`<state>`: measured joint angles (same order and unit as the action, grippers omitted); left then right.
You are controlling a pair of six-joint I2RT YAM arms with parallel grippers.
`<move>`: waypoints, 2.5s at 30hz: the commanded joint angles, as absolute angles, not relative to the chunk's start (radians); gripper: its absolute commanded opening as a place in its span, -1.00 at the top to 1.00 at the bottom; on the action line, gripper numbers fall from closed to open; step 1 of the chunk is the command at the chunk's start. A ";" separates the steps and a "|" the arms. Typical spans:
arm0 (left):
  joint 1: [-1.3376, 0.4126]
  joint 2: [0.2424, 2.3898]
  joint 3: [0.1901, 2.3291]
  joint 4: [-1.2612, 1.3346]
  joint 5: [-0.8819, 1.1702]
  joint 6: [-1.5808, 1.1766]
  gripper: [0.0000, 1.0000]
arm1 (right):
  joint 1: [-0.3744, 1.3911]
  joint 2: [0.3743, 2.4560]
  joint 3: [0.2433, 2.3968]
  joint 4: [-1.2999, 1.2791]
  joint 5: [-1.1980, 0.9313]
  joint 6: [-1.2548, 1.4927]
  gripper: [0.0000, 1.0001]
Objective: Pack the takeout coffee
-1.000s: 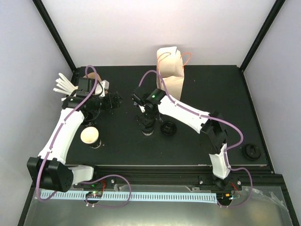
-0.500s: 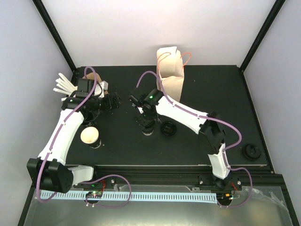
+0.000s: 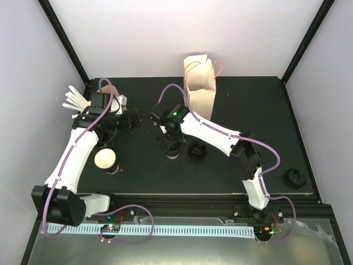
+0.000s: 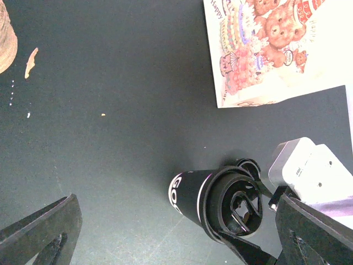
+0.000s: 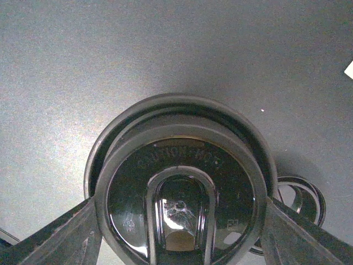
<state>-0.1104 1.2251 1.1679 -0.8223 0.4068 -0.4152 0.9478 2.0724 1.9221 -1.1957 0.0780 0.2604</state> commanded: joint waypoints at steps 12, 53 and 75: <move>-0.065 1.225 1.159 -0.831 0.336 -0.607 -0.98 | 0.948 1.960 2.115 -1.272 0.152 0.221 -0.45; -0.465 2.112 2.264 -0.909 0.150 -0.421 0.09 | 0.640 1.345 1.902 -0.862 0.348 0.158 0.11; -0.391 1.631 1.845 -1.190 0.042 -0.203 0.73 | 0.640 1.443 2.041 -0.858 0.110 0.190 0.11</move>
<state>-0.3874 1.6791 1.9442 -1.2022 0.0032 -0.2375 0.6437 1.4342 2.0068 -0.8738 0.1406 0.1848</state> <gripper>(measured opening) 0.037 0.732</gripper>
